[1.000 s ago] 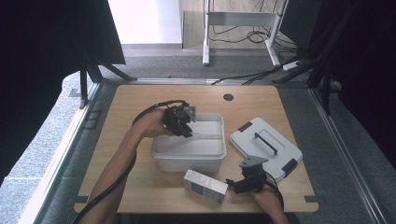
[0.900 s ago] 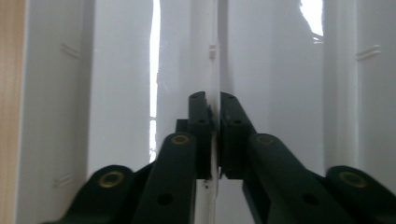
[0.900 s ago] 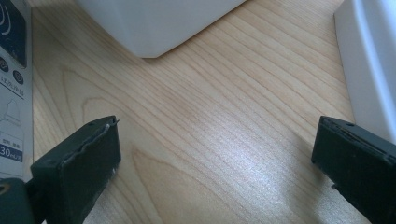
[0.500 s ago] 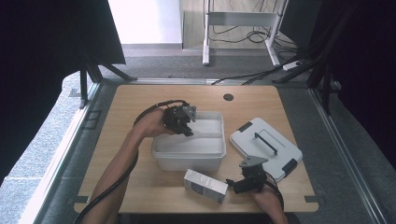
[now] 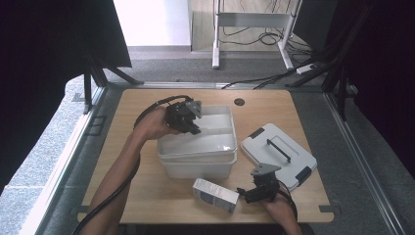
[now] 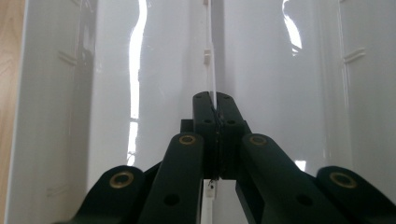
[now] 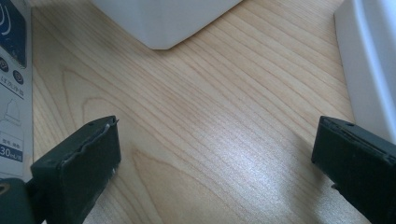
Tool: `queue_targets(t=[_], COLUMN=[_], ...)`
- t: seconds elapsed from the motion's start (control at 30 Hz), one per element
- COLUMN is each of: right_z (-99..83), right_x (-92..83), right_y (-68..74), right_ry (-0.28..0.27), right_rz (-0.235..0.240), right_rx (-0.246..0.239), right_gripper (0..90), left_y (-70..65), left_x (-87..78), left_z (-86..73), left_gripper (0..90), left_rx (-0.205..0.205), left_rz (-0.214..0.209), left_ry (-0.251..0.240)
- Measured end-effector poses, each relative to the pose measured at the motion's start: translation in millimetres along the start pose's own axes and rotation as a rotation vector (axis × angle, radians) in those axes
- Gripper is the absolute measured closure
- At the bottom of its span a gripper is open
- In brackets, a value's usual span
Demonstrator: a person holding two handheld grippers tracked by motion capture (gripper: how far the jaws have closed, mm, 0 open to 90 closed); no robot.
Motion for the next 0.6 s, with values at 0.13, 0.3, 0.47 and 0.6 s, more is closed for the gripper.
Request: queue_targets(t=[0.13, 0.3, 0.47, 0.6], right_z=[0.0, 0.0, 0.0, 0.0], right_x=[0.1, 0.0, 0.0, 0.0], right_y=[0.0, 0.0, -0.1, -0.1], right_ry=[-0.001, 0.0, -0.001, 0.0], right_rz=[-0.001, 0.0, 0.0, 0.0], right_rx=[0.0, -0.001, -0.001, -0.001], right_gripper=[0.8, 0.8, 0.8, 0.8], left_y=[3.9, 11.3, 17.5, 22.9], left_x=[-7.4, -19.4, -28.4, -36.3], left_z=[-6.5, -23.5, -37.2, -51.7], left_gripper=[89.1, 89.0, 89.0, 89.0], left_rx=[-0.044, -0.139, -0.203, -0.267], left_rz=[0.03, 0.076, 0.109, 0.142], left_ry=[0.016, 0.03, 0.037, 0.045])
Point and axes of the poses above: each handheld gripper's, and its own axes: x roughly forward along the jaws, z roughly out of its top, y roughly to its left, the point moved 2 cm from there along x, roughly forward along the jaws, and after that the axes turned 6 degrees about -x, right-handed, at the moved point
